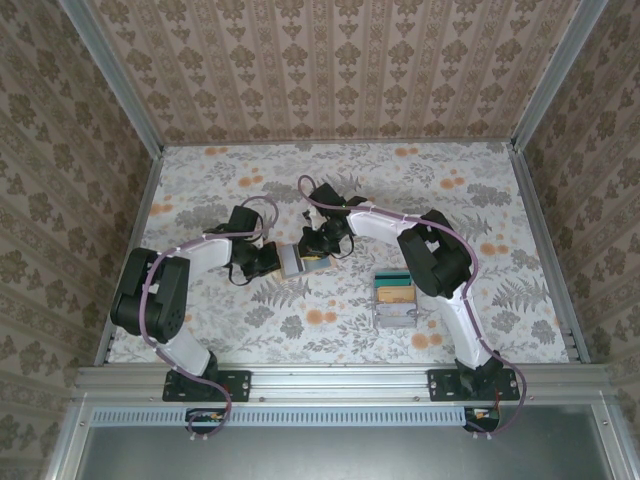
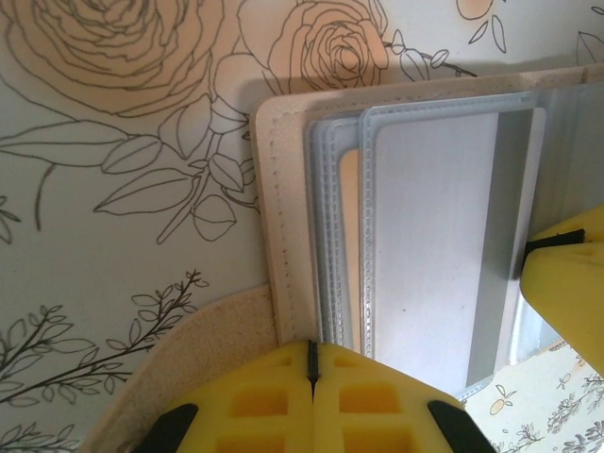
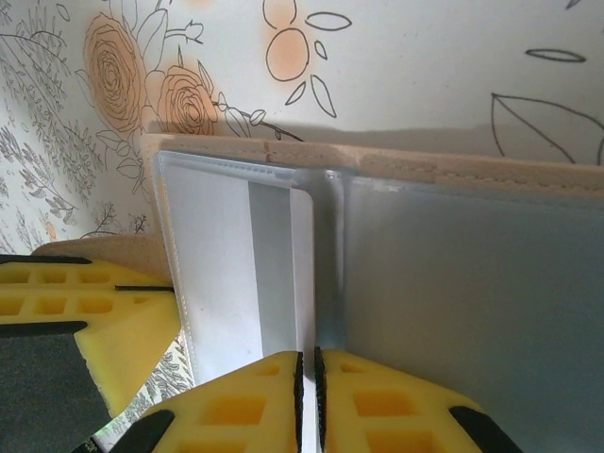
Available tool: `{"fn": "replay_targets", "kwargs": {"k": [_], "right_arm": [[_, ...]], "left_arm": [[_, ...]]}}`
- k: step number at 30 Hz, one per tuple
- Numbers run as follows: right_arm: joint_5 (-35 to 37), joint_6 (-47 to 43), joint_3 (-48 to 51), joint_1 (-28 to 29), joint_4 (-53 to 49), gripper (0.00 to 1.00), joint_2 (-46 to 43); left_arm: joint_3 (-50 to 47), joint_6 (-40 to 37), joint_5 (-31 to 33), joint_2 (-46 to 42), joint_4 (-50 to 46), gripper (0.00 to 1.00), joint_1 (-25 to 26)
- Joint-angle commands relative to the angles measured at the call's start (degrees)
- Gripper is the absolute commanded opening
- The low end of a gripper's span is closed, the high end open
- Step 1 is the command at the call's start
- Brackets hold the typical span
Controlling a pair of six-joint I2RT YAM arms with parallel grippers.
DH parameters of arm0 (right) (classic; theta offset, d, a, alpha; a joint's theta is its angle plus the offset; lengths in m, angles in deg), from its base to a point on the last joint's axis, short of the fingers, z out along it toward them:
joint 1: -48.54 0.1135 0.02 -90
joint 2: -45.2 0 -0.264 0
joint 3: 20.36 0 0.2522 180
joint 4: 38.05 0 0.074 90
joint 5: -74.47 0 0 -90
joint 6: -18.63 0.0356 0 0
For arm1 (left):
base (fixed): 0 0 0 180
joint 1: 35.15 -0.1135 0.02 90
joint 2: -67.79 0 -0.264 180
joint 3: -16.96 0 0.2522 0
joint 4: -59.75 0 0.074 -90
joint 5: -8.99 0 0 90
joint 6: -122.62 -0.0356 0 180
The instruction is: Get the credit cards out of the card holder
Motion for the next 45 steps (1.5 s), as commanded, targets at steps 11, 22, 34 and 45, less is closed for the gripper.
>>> {"fn": "replay_targets", "kwargs": {"k": [11, 22, 34, 45], "right_arm": [[-4.75, 0.91, -1.28, 0.07, -0.27, 0.16, 2.36], [-1.14, 0.49, -0.66, -0.61, -2.04, 0.0, 0.66], [1.8, -0.26, 3.08, -3.45, -2.45, 0.0, -2.91], [-2.71, 1.08, 2.29, -2.77, 1.26, 0.19, -1.17]], "left_arm": [[1.43, -0.44, -0.74, 2.26, -0.48, 0.0, 1.16], [2.24, -1.24, 1.5, 2.18, -2.64, 0.0, 1.18], [2.5, -2.69, 2.08, 2.99, -3.92, 0.0, -0.14], [2.48, -2.6, 1.41, 3.21, -3.63, 0.0, -0.06]]}}
